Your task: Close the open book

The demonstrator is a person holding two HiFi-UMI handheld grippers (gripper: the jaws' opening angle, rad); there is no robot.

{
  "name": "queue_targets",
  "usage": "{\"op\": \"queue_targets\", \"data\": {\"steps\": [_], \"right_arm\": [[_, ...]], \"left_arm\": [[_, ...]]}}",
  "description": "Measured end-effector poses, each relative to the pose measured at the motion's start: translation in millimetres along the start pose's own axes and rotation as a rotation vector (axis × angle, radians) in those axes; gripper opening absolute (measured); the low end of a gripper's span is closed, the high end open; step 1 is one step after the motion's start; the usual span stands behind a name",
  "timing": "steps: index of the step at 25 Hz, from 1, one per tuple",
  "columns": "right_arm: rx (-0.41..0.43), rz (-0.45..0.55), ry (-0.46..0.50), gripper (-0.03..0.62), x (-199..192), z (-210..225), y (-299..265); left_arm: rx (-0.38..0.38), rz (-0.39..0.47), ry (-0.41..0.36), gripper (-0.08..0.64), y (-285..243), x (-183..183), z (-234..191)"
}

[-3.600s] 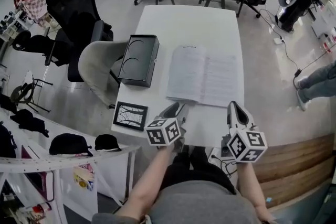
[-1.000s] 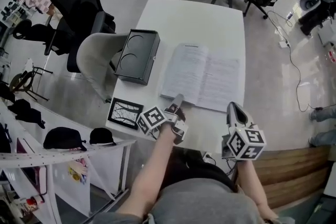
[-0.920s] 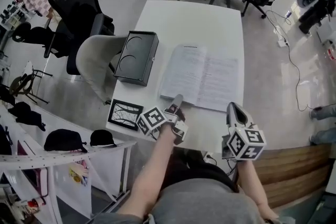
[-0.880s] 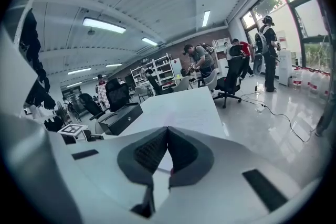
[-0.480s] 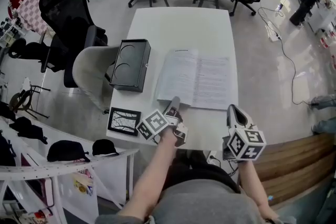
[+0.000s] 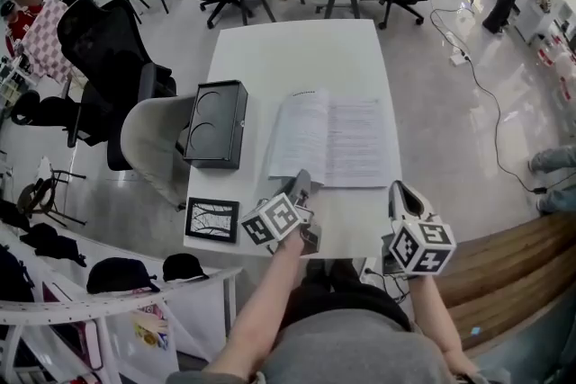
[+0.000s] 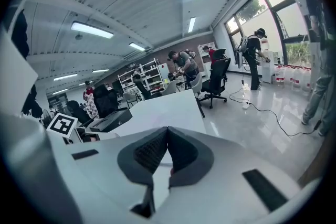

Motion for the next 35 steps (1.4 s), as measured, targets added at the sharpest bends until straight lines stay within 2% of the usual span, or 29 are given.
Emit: {"op": "queue_targets", "data": {"steps": [6, 15, 25, 35], "right_arm": [[-0.02, 0.009, -0.013, 0.005, 1, 6, 5], [-0.06, 0.02, -0.048, 0.005, -1, 21, 15], [-0.09, 0.03, -0.074, 0.005, -4, 30, 21], [-0.119, 0.037, -0.088, 0.005, -5, 36, 26]], "left_arm": [[0.0, -0.085, -0.123, 0.025, -10, -7, 13], [-0.006, -0.164, -0.175, 0.025, -23, -17, 24], [0.016, -0.261, -0.296, 0.025, -34, -27, 32], [-0.014, -0.374, -0.418, 0.025, -46, -41, 41]]}}
Point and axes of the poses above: the fingertips, and each gripper's own axes: y backward along the fingers, z to its right, x out of its top, the point moved 2 cm from there along y, backward along the fingers, and after that the axes turned 13 degrees about -x, right-handed, at the moved point
